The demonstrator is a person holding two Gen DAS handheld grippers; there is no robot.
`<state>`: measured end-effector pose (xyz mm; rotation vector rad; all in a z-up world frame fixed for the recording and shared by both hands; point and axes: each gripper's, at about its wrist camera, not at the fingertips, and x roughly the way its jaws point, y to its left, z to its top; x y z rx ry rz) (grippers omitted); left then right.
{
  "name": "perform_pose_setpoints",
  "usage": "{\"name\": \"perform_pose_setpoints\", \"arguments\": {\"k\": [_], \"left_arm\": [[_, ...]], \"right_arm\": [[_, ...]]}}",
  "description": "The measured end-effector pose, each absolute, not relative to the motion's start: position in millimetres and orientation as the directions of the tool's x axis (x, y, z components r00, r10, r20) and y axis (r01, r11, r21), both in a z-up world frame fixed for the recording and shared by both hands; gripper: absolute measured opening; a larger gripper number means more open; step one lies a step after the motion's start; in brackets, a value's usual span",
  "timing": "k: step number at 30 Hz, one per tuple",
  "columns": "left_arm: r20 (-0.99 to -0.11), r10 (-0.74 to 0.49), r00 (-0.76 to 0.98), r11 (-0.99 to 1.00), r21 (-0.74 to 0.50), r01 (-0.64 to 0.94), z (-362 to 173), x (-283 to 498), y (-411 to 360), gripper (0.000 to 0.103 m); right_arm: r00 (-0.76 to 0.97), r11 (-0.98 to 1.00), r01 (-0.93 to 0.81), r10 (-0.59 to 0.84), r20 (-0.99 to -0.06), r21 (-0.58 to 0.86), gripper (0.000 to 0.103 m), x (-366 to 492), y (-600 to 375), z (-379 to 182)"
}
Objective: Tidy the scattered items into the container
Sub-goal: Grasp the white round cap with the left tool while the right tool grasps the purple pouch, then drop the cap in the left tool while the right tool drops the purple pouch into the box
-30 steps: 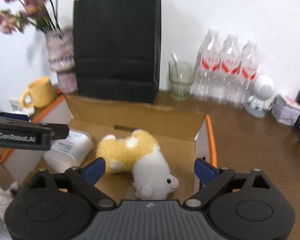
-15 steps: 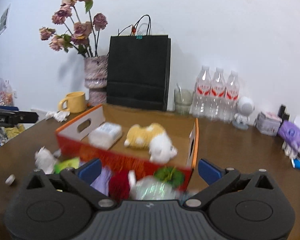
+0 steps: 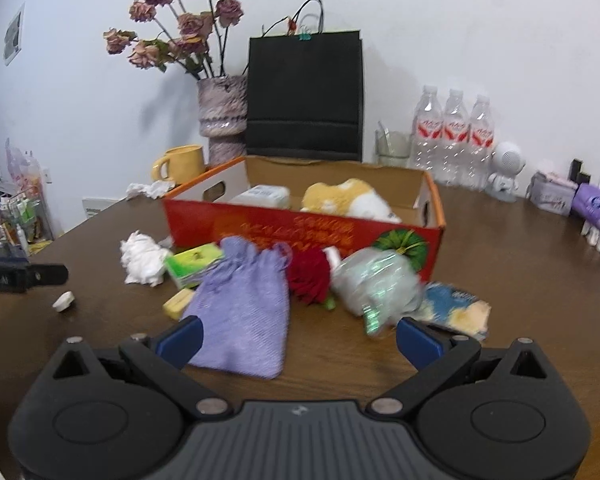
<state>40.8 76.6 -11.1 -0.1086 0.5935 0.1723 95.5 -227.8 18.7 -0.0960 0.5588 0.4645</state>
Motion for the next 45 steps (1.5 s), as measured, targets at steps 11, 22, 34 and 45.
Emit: {"name": "perform_pose_setpoints", "arguments": {"k": [11,22,34,45], "left_arm": [[-0.584,0.142,0.799,0.981,-0.023,-0.191,-24,47,81,0.103],[-0.616,0.153,0.772,0.979,-0.009,-0.202,-33,64,84,0.065],[-0.653,0.162,0.74,0.974,-0.015,-0.226,-38,63,88,0.043],[-0.646,0.147,0.749,0.978,-0.017,-0.207,-36,58,83,0.028]], "right_arm": [[0.705,0.872,-0.488,0.41,-0.579,0.022,0.103,93,-188,7],[0.678,0.876,-0.481,0.388,-0.625,0.023,0.103,118,-165,-5],[0.667,0.88,-0.475,0.373,-0.645,0.017,0.096,138,-156,-11],[0.644,0.87,-0.489,0.405,-0.648,0.058,0.02,140,-163,-16]]}}
